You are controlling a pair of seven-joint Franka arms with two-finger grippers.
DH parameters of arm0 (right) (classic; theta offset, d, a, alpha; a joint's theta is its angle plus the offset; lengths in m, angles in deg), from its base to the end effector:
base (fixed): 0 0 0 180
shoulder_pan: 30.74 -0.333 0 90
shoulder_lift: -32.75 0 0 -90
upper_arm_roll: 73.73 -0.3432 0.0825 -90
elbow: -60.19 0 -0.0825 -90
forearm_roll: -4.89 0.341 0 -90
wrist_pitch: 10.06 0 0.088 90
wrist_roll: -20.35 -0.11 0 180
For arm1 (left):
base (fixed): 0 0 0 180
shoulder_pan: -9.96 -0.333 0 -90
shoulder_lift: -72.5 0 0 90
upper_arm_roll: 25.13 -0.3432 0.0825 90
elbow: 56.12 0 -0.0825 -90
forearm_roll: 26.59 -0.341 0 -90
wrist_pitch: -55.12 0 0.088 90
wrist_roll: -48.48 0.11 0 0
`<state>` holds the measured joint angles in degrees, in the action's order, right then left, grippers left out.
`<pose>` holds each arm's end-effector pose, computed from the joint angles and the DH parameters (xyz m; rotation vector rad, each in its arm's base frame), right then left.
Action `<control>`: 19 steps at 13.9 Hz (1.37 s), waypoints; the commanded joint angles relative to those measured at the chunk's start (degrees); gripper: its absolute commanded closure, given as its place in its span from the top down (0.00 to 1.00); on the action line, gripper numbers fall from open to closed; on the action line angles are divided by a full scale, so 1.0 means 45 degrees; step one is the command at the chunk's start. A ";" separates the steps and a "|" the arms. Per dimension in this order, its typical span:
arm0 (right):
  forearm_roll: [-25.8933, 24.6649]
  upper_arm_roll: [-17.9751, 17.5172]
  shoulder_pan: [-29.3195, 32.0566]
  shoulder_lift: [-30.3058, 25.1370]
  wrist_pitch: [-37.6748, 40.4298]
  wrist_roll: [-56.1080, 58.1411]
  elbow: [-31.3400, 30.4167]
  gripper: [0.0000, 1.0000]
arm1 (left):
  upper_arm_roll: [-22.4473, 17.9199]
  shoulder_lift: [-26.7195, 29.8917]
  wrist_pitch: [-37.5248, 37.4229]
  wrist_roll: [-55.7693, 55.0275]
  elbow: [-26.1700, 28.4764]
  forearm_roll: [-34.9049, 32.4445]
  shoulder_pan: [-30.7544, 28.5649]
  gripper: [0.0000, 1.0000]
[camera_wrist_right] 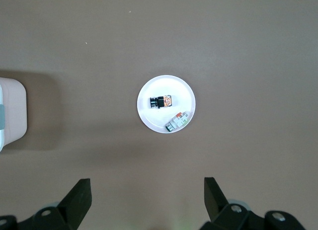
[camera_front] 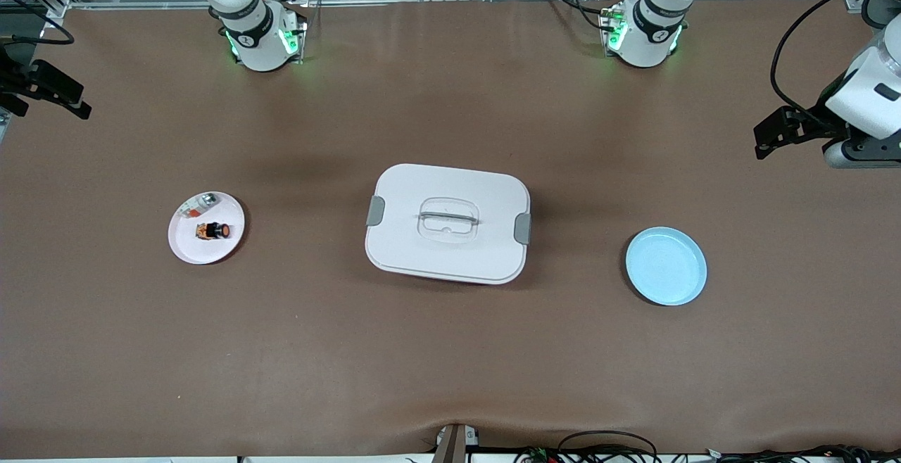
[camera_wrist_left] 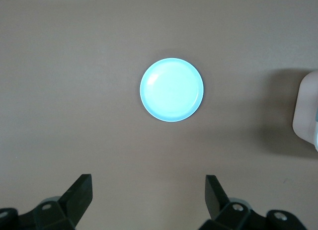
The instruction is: Transfer orange switch to right arm and place
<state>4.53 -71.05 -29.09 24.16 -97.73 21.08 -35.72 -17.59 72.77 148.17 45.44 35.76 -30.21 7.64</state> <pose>0.4543 -0.0373 0.6735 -3.1396 0.0983 -0.0094 0.5133 -0.0404 0.6419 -3.0788 0.0625 -0.0456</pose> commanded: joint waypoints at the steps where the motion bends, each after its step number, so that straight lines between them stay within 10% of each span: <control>1: 0.0001 0.0028 -0.0055 0.0171 0.0243 -0.0025 0.0356 1.00 | 0.0063 0.0037 0.0104 0.0050 0.0031 0.0160 -0.0030 1.00; 19: -0.0058 0.0028 -0.0074 0.0171 0.0243 -0.0025 0.0356 1.00 | 0.0044 -0.0002 0.0124 0.0324 -0.0164 0.0161 -0.0108 1.00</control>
<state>4.51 -71.02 -29.09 24.17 -97.68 21.08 -35.70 -17.53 72.60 148.57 45.93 35.69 -30.21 7.60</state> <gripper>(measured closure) 0.000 0.000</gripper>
